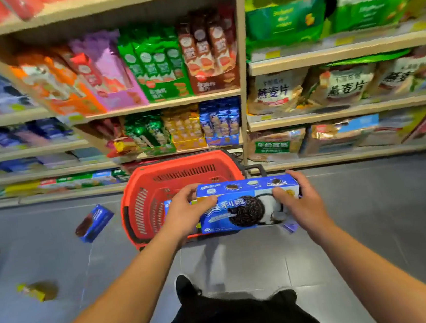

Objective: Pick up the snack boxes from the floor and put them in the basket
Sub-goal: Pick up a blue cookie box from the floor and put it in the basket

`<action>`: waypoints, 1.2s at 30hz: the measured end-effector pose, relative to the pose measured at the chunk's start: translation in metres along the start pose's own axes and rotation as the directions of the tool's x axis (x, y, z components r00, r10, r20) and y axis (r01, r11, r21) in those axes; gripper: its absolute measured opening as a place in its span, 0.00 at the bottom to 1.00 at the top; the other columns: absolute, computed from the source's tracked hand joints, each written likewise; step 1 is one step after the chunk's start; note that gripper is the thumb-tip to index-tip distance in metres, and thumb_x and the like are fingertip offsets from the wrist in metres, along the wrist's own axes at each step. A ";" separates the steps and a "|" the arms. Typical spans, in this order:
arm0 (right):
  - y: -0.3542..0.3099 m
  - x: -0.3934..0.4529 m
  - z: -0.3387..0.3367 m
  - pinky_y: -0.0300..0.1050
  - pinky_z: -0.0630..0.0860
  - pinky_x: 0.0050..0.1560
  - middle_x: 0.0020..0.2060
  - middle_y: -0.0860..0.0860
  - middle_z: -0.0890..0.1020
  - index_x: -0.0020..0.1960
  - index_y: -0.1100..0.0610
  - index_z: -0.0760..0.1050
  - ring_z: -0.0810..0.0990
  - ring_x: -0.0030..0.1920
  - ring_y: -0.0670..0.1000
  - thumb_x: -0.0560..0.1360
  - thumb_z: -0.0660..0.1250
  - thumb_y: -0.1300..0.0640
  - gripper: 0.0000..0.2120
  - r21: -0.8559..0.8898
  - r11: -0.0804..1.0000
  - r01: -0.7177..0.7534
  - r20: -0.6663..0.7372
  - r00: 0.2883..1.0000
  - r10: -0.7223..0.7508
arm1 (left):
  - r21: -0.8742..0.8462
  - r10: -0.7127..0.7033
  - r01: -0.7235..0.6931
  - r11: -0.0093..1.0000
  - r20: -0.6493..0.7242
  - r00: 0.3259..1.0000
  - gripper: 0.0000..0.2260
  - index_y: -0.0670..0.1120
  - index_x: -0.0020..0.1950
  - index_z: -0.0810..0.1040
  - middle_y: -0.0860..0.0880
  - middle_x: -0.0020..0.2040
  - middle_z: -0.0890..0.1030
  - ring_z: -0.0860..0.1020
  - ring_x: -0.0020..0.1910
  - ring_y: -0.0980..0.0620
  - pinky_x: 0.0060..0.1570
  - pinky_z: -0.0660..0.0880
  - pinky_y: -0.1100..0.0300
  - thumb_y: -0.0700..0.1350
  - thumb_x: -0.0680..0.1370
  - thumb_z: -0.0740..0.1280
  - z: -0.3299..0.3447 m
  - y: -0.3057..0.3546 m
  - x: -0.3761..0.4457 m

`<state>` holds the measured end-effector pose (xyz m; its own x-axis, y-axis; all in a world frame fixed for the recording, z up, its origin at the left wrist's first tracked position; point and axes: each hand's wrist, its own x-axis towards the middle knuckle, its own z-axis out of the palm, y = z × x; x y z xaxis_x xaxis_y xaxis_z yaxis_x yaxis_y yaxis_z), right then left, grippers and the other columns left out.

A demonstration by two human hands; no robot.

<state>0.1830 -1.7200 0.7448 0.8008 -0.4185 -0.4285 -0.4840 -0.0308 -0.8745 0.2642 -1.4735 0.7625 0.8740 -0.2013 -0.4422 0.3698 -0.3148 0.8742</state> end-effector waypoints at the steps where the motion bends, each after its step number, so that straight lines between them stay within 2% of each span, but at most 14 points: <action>1: -0.009 -0.001 0.028 0.42 0.78 0.51 0.51 0.46 0.82 0.68 0.48 0.70 0.81 0.47 0.42 0.73 0.73 0.55 0.25 -0.003 1.000 0.012 0.039 0.999 -0.012 | -0.044 -0.012 0.011 0.999 -0.033 0.999 0.22 0.49 0.54 0.80 0.48 0.51 0.84 0.82 0.51 0.48 0.51 0.79 0.48 0.53 0.62 0.75 -0.028 -0.009 -0.005; 4: -0.026 -0.006 0.092 0.29 0.76 0.40 0.47 0.44 0.81 0.66 0.49 0.70 0.80 0.38 0.33 0.74 0.72 0.58 0.22 -0.043 0.997 0.060 0.104 0.993 -0.056 | -0.122 -0.043 0.033 0.992 -0.078 0.996 0.19 0.50 0.51 0.80 0.48 0.49 0.85 0.82 0.48 0.48 0.48 0.79 0.49 0.51 0.62 0.75 -0.091 -0.031 -0.015; 5: -0.030 -0.008 0.110 0.29 0.77 0.40 0.49 0.45 0.82 0.65 0.47 0.70 0.80 0.38 0.33 0.74 0.72 0.57 0.22 -0.048 0.997 0.065 0.118 0.991 -0.059 | -0.138 -0.052 0.039 0.990 -0.089 0.995 0.18 0.50 0.51 0.80 0.48 0.48 0.85 0.82 0.47 0.48 0.48 0.79 0.48 0.51 0.62 0.75 -0.108 -0.037 -0.015; 7: -0.037 -0.015 0.151 0.45 0.82 0.50 0.54 0.50 0.83 0.63 0.39 0.71 0.83 0.45 0.41 0.70 0.74 0.49 0.24 -0.045 0.998 0.042 0.129 0.991 -0.036 | -0.148 -0.054 0.037 0.988 -0.110 0.993 0.19 0.50 0.51 0.80 0.48 0.49 0.85 0.83 0.48 0.46 0.52 0.79 0.43 0.52 0.62 0.75 -0.145 -0.047 -0.014; 9: -0.038 -0.014 0.189 0.57 0.78 0.60 0.59 0.49 0.81 0.59 0.30 0.71 0.81 0.56 0.49 0.63 0.75 0.39 0.26 -0.070 0.996 0.057 0.130 0.990 -0.048 | -0.148 -0.041 0.022 0.989 -0.123 0.992 0.16 0.50 0.51 0.80 0.48 0.48 0.85 0.83 0.48 0.47 0.53 0.78 0.40 0.50 0.65 0.74 -0.183 -0.058 -0.007; 12: -0.047 -0.015 0.215 0.58 0.75 0.63 0.64 0.51 0.78 0.56 0.25 0.69 0.78 0.60 0.49 0.62 0.72 0.35 0.25 -0.120 0.991 0.064 0.124 0.991 -0.049 | -0.144 -0.041 0.020 0.989 -0.143 0.989 0.13 0.52 0.51 0.80 0.48 0.47 0.85 0.83 0.47 0.47 0.52 0.78 0.38 0.47 0.67 0.75 -0.209 -0.063 0.002; 15: -0.055 -0.013 0.237 0.57 0.75 0.63 0.66 0.49 0.76 0.56 0.24 0.68 0.77 0.63 0.51 0.61 0.72 0.34 0.25 -0.117 0.991 0.059 0.122 0.992 -0.045 | -0.123 -0.051 0.037 0.992 -0.113 0.992 0.18 0.57 0.52 0.80 0.51 0.49 0.85 0.83 0.50 0.49 0.53 0.78 0.40 0.55 0.63 0.75 -0.232 -0.069 0.017; 17: -0.059 -0.008 0.242 0.55 0.75 0.63 0.66 0.48 0.76 0.60 0.27 0.68 0.77 0.62 0.50 0.66 0.73 0.39 0.26 -0.112 0.992 0.051 0.130 0.991 -0.036 | -0.120 -0.057 0.046 0.992 -0.086 0.995 0.19 0.60 0.52 0.80 0.52 0.50 0.85 0.83 0.50 0.50 0.54 0.78 0.42 0.57 0.62 0.75 -0.237 -0.071 0.028; 19: -0.055 0.004 0.245 0.48 0.76 0.61 0.64 0.49 0.77 0.68 0.39 0.68 0.79 0.57 0.46 0.72 0.73 0.49 0.27 -0.107 0.993 0.045 0.148 0.989 -0.029 | -0.120 -0.073 0.064 0.991 -0.075 0.994 0.20 0.60 0.53 0.80 0.53 0.51 0.84 0.83 0.50 0.51 0.54 0.79 0.44 0.56 0.62 0.75 -0.238 -0.075 0.042; 21: -0.047 0.020 0.245 0.45 0.77 0.58 0.60 0.49 0.79 0.70 0.44 0.67 0.80 0.53 0.44 0.73 0.73 0.52 0.28 -0.126 0.992 0.031 0.143 0.990 -0.013 | -0.121 -0.104 0.095 0.988 -0.072 0.992 0.19 0.58 0.54 0.80 0.52 0.51 0.84 0.83 0.49 0.50 0.53 0.79 0.44 0.54 0.64 0.76 -0.235 -0.079 0.055; 24: -0.033 0.044 0.243 0.33 0.78 0.42 0.49 0.47 0.82 0.65 0.44 0.68 0.81 0.39 0.38 0.73 0.73 0.56 0.25 -0.159 0.987 0.000 0.175 0.984 0.028 | -0.128 -0.137 0.126 0.984 -0.083 0.987 0.15 0.60 0.52 0.79 0.52 0.51 0.84 0.83 0.49 0.50 0.51 0.80 0.45 0.47 0.69 0.76 -0.224 -0.089 0.073; 28: -0.006 0.087 0.246 0.27 0.74 0.43 0.53 0.47 0.82 0.69 0.50 0.69 0.80 0.44 0.38 0.72 0.74 0.58 0.28 -0.198 0.979 -0.041 0.185 0.980 0.078 | -0.099 -0.156 0.147 0.984 -0.085 0.984 0.15 0.56 0.53 0.78 0.54 0.49 0.84 0.83 0.48 0.53 0.49 0.80 0.57 0.39 0.73 0.73 -0.201 -0.108 0.103; 33: 0.038 0.136 0.258 0.26 0.73 0.40 0.46 0.41 0.81 0.70 0.50 0.67 0.77 0.35 0.34 0.73 0.73 0.60 0.28 -0.199 0.973 -0.116 0.171 0.974 0.151 | -0.059 -0.260 0.254 0.965 -0.125 0.957 0.14 0.63 0.50 0.79 0.56 0.48 0.84 0.83 0.48 0.53 0.53 0.80 0.49 0.45 0.71 0.74 -0.182 -0.151 0.151; 36: 0.075 0.176 0.274 0.28 0.72 0.40 0.42 0.38 0.79 0.66 0.48 0.68 0.76 0.33 0.33 0.73 0.73 0.62 0.26 -0.232 0.961 -0.148 0.158 0.970 0.187 | -0.028 -0.324 0.323 0.946 -0.090 0.942 0.22 0.60 0.60 0.77 0.55 0.54 0.83 0.82 0.53 0.53 0.55 0.78 0.47 0.56 0.68 0.76 -0.174 -0.192 0.189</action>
<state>0.3844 -1.5473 0.5414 0.7416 -0.2685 -0.6148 -0.6655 -0.1782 -0.7248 0.4133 -1.2896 0.5456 0.7318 -0.0039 -0.6815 0.6407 -0.3372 0.6898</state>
